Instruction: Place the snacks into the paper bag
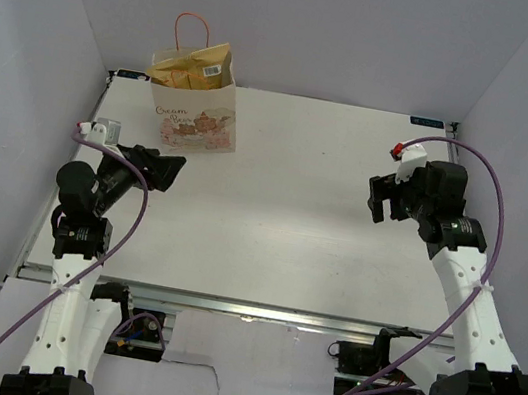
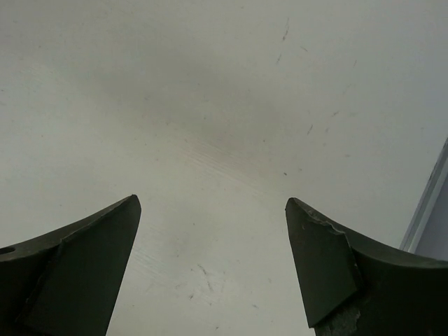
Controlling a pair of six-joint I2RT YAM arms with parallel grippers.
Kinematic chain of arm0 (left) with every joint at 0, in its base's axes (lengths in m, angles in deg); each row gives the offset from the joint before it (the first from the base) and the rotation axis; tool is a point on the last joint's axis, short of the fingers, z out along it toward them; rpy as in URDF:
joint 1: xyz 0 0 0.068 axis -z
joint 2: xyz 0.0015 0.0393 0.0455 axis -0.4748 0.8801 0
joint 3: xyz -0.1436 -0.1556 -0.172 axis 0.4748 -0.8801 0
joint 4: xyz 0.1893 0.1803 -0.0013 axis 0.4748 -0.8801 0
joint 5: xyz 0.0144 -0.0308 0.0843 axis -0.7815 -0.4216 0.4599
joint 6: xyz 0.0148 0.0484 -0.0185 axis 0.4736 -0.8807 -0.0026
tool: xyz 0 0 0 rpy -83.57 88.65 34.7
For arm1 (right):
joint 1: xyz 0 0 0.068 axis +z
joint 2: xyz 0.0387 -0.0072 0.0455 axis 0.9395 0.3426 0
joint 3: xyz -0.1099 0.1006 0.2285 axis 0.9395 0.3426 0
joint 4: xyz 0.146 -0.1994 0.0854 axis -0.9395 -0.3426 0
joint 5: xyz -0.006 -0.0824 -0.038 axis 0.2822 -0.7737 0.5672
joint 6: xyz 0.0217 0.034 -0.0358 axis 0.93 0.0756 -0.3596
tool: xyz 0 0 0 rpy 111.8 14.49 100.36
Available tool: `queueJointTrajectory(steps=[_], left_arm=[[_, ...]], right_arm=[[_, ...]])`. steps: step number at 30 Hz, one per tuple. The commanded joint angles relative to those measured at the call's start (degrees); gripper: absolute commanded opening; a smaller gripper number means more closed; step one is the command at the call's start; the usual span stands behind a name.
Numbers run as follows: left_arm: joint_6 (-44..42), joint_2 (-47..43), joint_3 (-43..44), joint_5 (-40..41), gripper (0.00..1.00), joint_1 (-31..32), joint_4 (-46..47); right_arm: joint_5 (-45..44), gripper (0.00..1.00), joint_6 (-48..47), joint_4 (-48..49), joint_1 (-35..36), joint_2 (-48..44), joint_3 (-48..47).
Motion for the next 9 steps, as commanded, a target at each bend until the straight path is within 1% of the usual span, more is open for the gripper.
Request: queueJointTrajectory(steps=[1, 5, 9], left_arm=[[5.6, -0.5, -3.0, -3.9, 0.98, -0.1, -1.6], [5.6, -0.1, -4.3, -5.7, 0.98, 0.0, -1.4], [5.7, -0.8, -5.6, -6.5, 0.98, 0.1, -1.6]], right_arm=[[-4.0, 0.9, 2.5, 1.6, -1.8, -5.5, 2.2], [-7.6, 0.9, 3.7, 1.4, -2.0, -7.9, 2.5], [-9.1, 0.9, 3.9, 2.4, -2.0, -9.9, 3.1]])
